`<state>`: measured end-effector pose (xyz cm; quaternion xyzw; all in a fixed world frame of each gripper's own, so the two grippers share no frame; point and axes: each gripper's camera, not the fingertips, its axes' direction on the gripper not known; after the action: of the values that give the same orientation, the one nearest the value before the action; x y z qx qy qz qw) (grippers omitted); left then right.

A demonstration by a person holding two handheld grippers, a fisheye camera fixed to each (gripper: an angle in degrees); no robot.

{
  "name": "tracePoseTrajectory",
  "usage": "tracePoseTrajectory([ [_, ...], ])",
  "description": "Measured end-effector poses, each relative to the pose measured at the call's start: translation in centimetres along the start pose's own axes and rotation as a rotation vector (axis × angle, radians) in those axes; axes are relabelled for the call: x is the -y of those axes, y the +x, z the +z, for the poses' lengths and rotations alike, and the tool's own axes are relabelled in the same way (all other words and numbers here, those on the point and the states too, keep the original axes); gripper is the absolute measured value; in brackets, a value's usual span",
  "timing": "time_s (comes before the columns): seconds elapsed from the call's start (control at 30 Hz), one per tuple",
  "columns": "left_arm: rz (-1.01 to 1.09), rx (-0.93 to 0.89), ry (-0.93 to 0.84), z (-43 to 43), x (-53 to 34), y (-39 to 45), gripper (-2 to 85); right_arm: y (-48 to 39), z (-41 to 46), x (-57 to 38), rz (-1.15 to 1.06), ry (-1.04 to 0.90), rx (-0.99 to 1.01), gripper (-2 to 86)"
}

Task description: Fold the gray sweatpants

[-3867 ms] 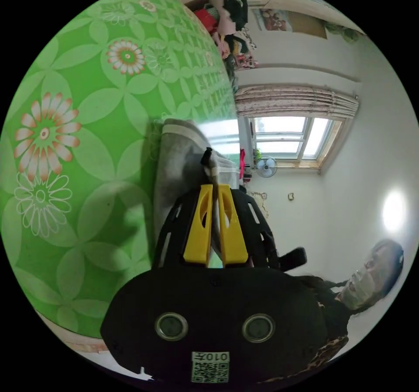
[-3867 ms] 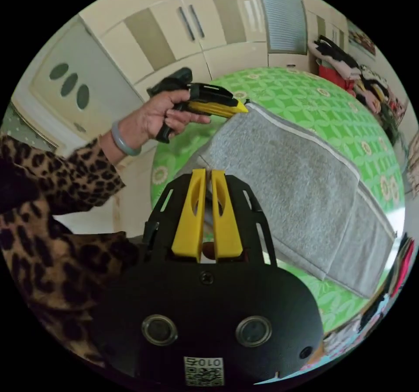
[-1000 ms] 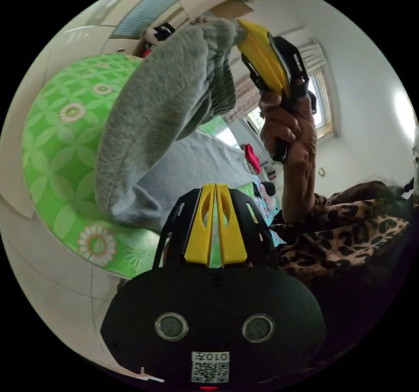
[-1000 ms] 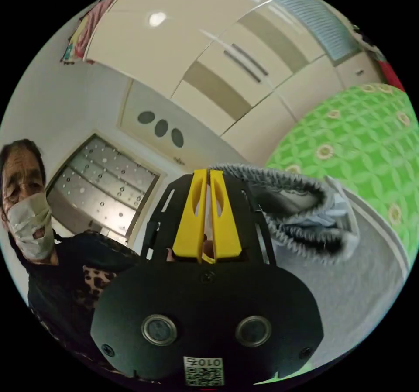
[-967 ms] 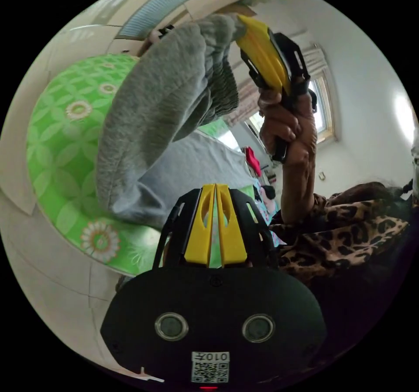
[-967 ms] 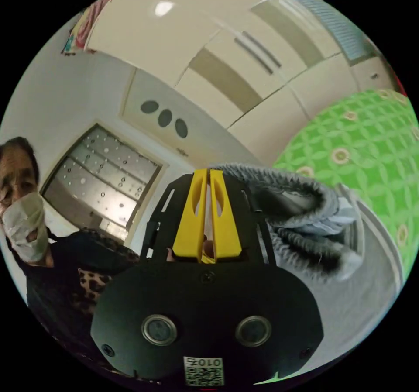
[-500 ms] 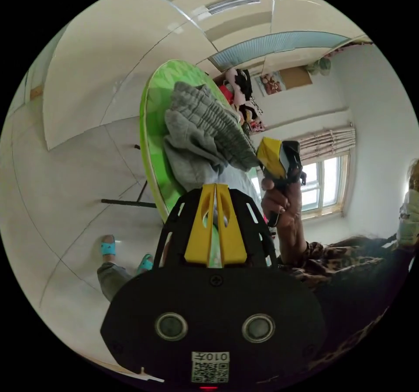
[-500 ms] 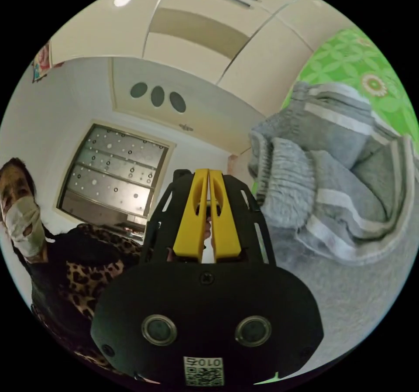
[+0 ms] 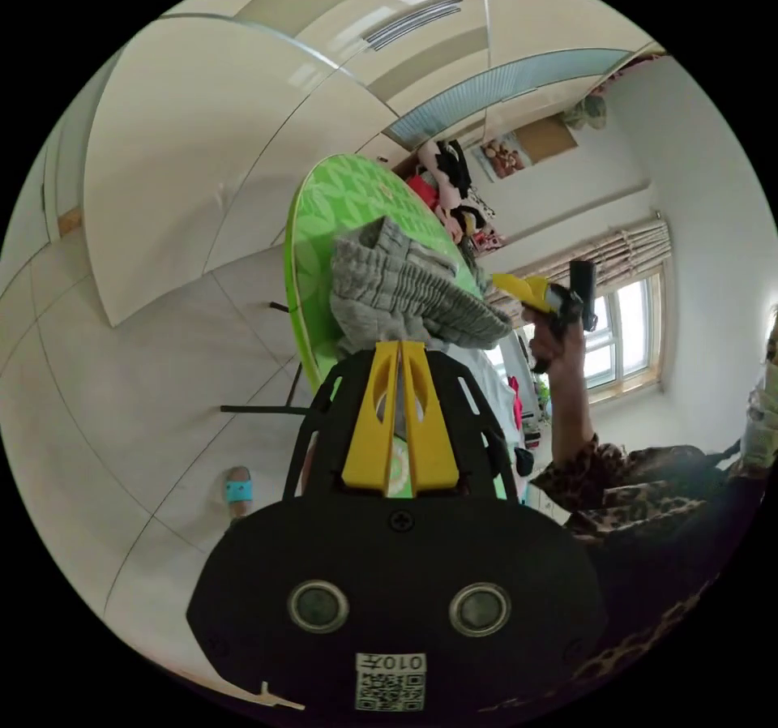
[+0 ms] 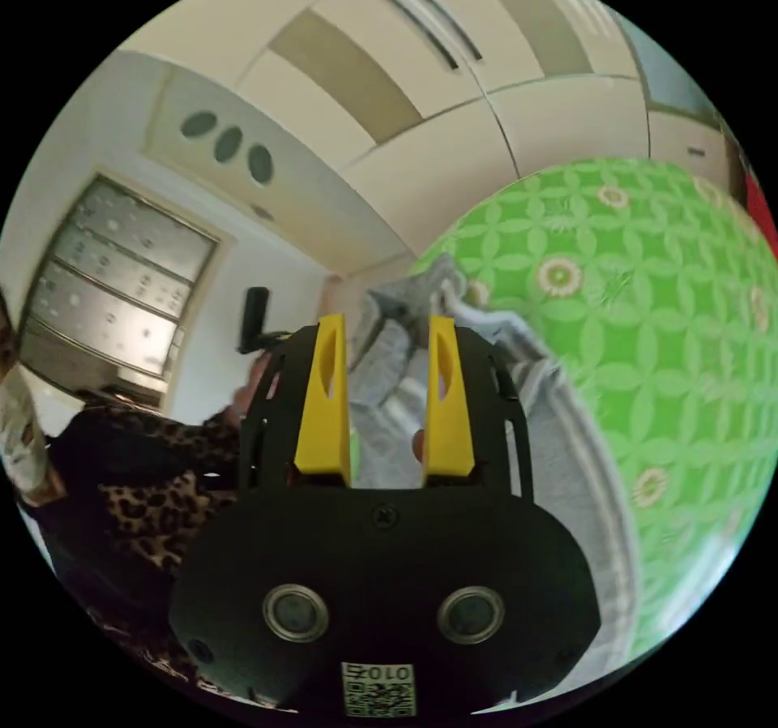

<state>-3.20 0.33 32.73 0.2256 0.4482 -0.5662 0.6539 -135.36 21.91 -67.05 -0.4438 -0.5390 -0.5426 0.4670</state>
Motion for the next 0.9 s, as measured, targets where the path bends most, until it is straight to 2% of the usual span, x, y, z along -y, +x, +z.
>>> tracePoseTrajectory([
  [0.03,-0.017,-0.018,-0.004,-0.1,0.0,-0.5,-0.1,-0.3,1.1,3.2,-0.039,-0.078,-0.099,14.5],
  [0.13,-0.038,-0.083,-0.001,-0.9,-0.2,-1.3,-0.2,0.0,5.5,10.0,-0.104,-0.327,-0.204,14.1],
  [0.2,-0.029,-0.093,-0.012,-1.8,-0.3,-1.6,-0.2,0.1,8.2,12.9,-0.137,-0.467,-0.150,12.0],
  [0.27,-0.033,-0.096,-0.018,-3.4,-0.4,-2.1,-0.2,-0.7,9.6,15.5,-0.195,-0.510,-0.054,8.5],
  [0.33,-0.051,-0.123,-0.004,-4.9,-0.5,-2.8,-0.2,-1.8,8.1,18.9,-0.247,-0.359,-0.007,6.2],
  [0.43,-0.093,-0.139,0.087,-8.2,-0.7,-3.9,-0.2,-0.2,7.2,22.5,-0.142,-0.153,0.116,6.6],
  [0.5,-0.120,-0.125,0.131,-9.5,-0.6,-4.6,-0.2,1.1,8.5,24.2,-0.049,-0.159,0.163,7.3],
  [0.57,-0.157,-0.106,0.152,-10.2,-0.4,-5.4,-0.2,0.8,10.3,25.3,-0.034,-0.255,0.157,8.0],
  [0.63,-0.176,-0.109,0.145,-10.2,0.0,-5.8,-0.2,-1.0,9.5,25.9,-0.058,-0.191,-0.032,8.1],
  [0.7,-0.170,-0.116,0.133,-10.2,0.7,-5.8,-0.2,-1.7,7.2,26.1,-0.042,-0.100,-0.108,8.5],
  [0.8,-0.123,-0.092,0.133,-11.1,2.7,-5.2,-0.1,-3.1,3.6,25.0,-0.125,-0.045,-0.048,10.6],
  [0.9,-0.064,-0.090,0.127,-11.8,5.7,-4.6,-0.1,-2.9,2.7,23.9,-0.121,-0.086,-0.020,13.4],
])
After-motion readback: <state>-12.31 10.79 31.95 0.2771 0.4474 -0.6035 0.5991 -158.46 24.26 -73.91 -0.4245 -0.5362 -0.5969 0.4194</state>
